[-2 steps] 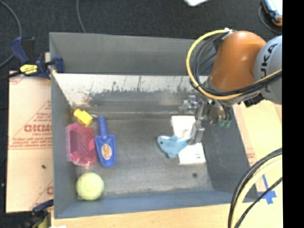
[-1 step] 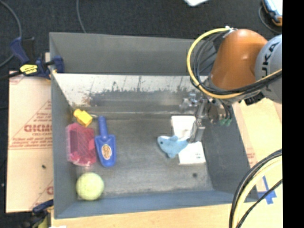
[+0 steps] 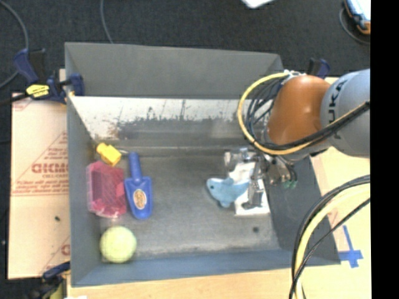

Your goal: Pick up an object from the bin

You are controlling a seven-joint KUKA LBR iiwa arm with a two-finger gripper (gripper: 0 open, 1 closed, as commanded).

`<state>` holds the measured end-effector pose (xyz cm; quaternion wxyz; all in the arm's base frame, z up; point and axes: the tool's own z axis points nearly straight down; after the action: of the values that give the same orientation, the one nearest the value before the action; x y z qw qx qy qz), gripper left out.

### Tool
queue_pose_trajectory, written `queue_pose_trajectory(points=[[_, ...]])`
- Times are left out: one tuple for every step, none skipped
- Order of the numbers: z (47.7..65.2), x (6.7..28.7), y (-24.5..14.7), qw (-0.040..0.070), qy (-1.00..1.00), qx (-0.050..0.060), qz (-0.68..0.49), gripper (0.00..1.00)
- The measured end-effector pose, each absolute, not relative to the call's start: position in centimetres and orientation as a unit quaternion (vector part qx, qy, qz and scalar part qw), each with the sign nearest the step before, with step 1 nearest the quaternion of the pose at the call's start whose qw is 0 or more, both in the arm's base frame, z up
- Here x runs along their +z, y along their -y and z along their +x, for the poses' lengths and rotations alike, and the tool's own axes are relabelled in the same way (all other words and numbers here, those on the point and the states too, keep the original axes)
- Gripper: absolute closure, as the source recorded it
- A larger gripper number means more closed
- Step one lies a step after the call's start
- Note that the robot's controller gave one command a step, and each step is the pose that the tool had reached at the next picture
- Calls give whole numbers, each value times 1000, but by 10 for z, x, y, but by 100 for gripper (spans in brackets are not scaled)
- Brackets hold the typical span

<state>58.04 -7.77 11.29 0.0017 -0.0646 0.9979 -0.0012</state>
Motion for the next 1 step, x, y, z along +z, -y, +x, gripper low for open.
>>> queue_pose_trajectory(points=[[606, 115, 92, 5, -987, -2, -159, 100]])
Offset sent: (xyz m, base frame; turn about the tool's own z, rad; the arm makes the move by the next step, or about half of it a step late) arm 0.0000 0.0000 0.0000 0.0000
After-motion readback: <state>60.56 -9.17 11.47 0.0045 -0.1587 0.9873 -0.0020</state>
